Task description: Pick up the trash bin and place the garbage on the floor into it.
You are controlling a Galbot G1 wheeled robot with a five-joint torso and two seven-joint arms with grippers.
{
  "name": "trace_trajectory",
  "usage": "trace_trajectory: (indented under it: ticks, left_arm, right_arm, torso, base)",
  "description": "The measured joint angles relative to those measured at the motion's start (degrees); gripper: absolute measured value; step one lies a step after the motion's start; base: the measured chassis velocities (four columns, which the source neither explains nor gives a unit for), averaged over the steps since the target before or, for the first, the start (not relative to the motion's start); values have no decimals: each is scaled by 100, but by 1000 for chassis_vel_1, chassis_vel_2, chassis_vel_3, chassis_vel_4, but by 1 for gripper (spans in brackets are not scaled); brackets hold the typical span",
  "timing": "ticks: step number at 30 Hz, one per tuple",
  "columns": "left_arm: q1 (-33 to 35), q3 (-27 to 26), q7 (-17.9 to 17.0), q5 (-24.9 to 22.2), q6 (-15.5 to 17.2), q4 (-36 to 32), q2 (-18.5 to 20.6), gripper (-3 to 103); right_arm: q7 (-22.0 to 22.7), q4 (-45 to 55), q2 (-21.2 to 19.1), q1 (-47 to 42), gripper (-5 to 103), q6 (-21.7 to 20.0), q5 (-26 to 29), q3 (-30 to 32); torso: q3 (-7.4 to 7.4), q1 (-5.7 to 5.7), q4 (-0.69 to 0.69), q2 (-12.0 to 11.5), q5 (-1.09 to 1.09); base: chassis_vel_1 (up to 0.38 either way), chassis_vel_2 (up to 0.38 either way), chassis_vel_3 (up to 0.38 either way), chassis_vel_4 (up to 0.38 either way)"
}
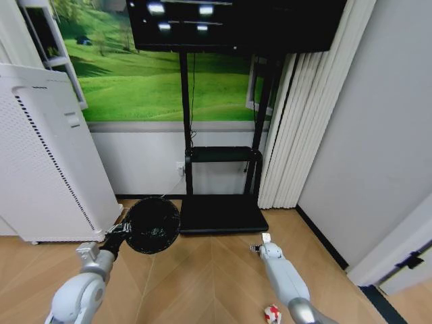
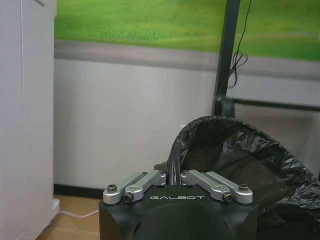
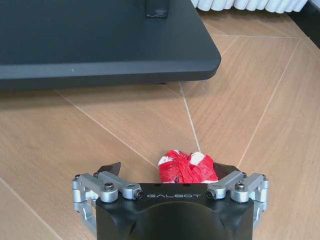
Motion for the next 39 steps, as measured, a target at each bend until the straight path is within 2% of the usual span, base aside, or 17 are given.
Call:
trace_trajectory:
  ticks: [2, 3, 5, 8, 15, 30, 31, 32, 34, 35, 36, 38, 39]
  left_arm:
    - [-218, 36, 82, -156, -416, -24, 102, 7]
    - [-218, 36, 82, -156, -416, -24, 102, 7]
    - [-513, -43, 165, -179, -615, -37, 421, 7]
    - [-610, -94, 173, -353, -631, -124, 614, 7]
    - [-564, -211, 280, -437, -648, -215, 722, 7]
    - [-242, -346, 348, -438, -619, -626, 650, 7]
    - [-223, -349, 346, -436, -612, -652, 637, 7]
    - [-206, -350, 346, -435, -609, -673, 623, 7]
    - [-186, -351, 345, -431, -605, -697, 613, 7]
    - [-163, -353, 345, -423, -603, -722, 604, 7]
    - [-163, -353, 345, -423, -603, -722, 604, 7]
    - [-121, -370, 343, -413, -595, -784, 576, 7]
    - [-121, -370, 343, -413, -595, -784, 576, 7]
  right_arm:
    - [-23, -80, 2, 25, 100, 67, 2, -5]
    - [-23, -80, 2, 25, 100, 67, 2, -5]
    - [-65, -30, 7, -15, 100, 74, 6, -6]
    - [-75, -3, 26, -42, 100, 74, 4, -10]
    - [-78, 26, 62, -73, 100, 63, 2, -16]
    - [-28, -536, 110, 55, 100, 238, -304, -26]
    - [-32, -576, 105, 64, 103, 282, -318, -27]
    - [-33, -617, 104, 75, 98, 334, -324, -27]
    - [-34, -641, 106, 82, 98, 361, -327, -26]
    - [-34, -652, 106, 83, 88, 382, -327, -26]
    - [-34, -652, 106, 83, 88, 382, -327, -26]
    - [-36, -665, 105, 84, 77, 420, -336, -28]
    - [-36, -665, 105, 84, 77, 420, -336, -28]
  torso:
    - [0, 0, -1, 0, 1]
    - [0, 0, -1, 0, 1]
    - [0, 0, -3, 0, 1]
    - [0, 0, -2, 0, 1]
    - [0, 0, -2, 0, 0]
    - [0, -1, -1, 0, 1]
    - [0, -1, -1, 0, 0]
    - [0, -1, -2, 0, 0]
    - [0, -1, -1, 0, 1]
    - [-1, -1, -1, 0, 1]
    - [-1, -1, -1, 0, 1]
    - [0, -1, -1, 0, 0]
    - [0, -1, -1, 0, 0]
  base:
    - [0, 0, 0, 0]
    - [0, 0, 0, 0]
    - [0, 0, 0, 0]
    - [0, 0, 0, 0]
    - [0, 0, 0, 0]
    - [0, 0, 0, 0]
    - [0, 0, 0, 0]
    - [0, 0, 0, 0]
    - [0, 0, 0, 0]
    - [0, 0, 0, 0]
    - [0, 0, 0, 0]
    - [0, 0, 0, 0]
    - [0, 0, 0, 0]
